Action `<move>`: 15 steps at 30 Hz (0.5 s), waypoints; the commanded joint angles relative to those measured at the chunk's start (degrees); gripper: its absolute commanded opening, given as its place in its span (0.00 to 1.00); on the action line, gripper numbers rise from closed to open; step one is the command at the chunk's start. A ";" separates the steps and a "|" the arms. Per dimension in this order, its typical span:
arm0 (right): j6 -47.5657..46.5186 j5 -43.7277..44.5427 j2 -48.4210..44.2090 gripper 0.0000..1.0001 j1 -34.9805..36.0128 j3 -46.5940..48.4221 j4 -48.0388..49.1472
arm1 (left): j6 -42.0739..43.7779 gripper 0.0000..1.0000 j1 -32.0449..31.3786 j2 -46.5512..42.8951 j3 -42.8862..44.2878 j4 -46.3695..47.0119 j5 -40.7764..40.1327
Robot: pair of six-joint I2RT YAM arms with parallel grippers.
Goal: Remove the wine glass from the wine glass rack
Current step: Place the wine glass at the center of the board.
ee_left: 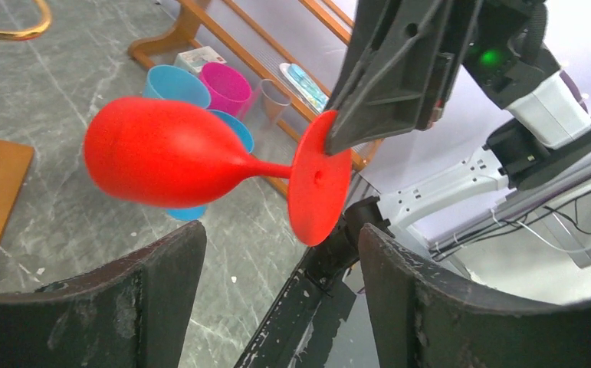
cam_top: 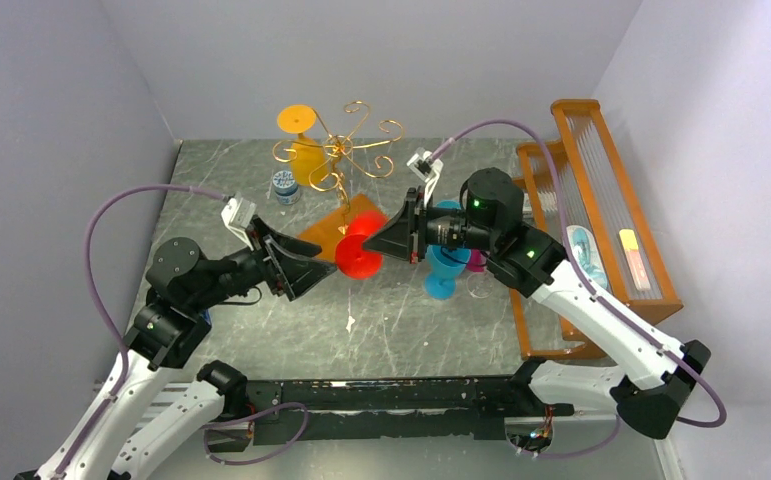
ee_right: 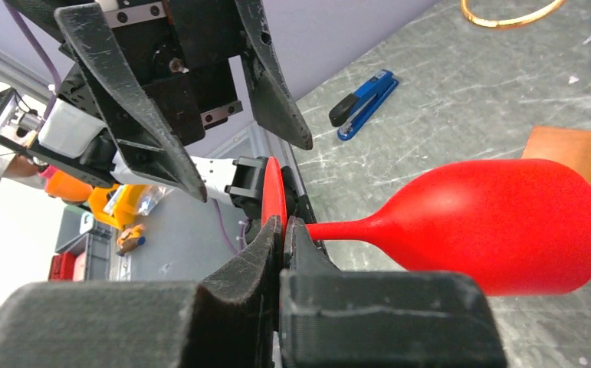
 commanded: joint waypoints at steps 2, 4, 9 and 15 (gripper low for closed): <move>2.84 1.68 0.01 0.00 1.48 -2.74 4.61 | -0.36 0.76 0.32 0.75 -1.22 2.57 5.46; 2.75 1.39 0.53 0.00 1.92 -2.49 4.22 | -0.79 0.67 0.30 0.68 -2.52 3.63 5.92; 5.06 0.80 -0.01 0.00 2.27 -5.31 8.47 | -3.58 0.62 0.30 1.15 -5.58 7.64 7.43; 8.14 -0.75 0.08 0.00 2.36 -7.57 11.37 | -3.25 0.57 0.32 0.86 -6.58 7.58 8.69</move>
